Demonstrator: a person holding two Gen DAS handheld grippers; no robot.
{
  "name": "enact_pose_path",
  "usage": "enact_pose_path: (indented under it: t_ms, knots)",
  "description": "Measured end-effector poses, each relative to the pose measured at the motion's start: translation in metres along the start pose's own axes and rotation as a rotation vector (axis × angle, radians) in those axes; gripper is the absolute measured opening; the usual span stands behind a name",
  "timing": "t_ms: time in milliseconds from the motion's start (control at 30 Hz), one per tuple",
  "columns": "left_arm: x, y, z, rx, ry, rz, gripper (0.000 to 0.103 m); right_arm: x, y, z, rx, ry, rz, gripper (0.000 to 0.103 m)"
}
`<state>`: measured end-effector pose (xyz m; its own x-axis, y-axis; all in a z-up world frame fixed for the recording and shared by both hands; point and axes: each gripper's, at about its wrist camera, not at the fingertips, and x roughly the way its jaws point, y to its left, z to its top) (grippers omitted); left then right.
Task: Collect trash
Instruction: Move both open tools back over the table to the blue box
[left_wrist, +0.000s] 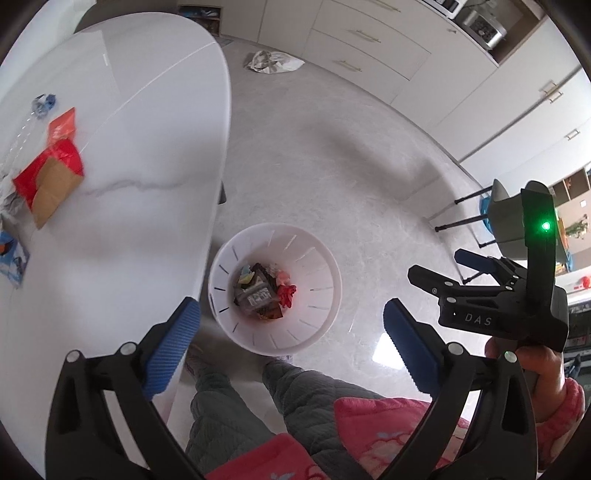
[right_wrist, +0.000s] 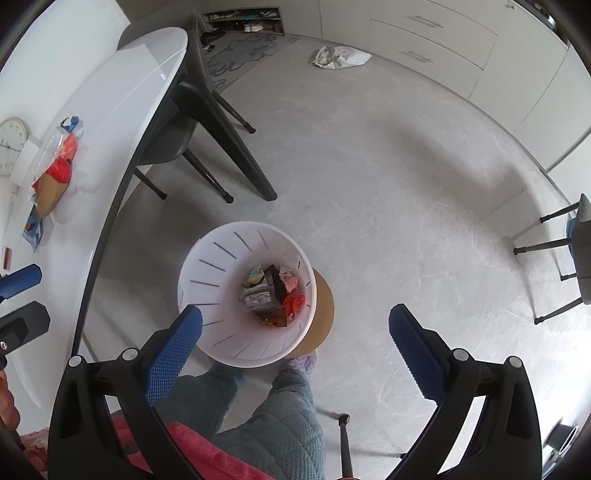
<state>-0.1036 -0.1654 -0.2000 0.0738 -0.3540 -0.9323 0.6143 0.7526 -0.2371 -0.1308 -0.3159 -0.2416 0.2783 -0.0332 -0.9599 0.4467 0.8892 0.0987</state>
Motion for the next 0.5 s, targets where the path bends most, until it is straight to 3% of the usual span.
enact_pose_path:
  t_ms: [200,500]
  knots:
    - [-0.022,0.028,-0.007,-0.083,-0.048,0.042,0.095,-0.004,0.024,0.007,-0.033,-0.014,0.018,0.1]
    - [-0.069,0.132,-0.03,-0.334,-0.131,0.155,0.095,-0.006,0.11,0.033,-0.169,-0.035,0.082,0.1]
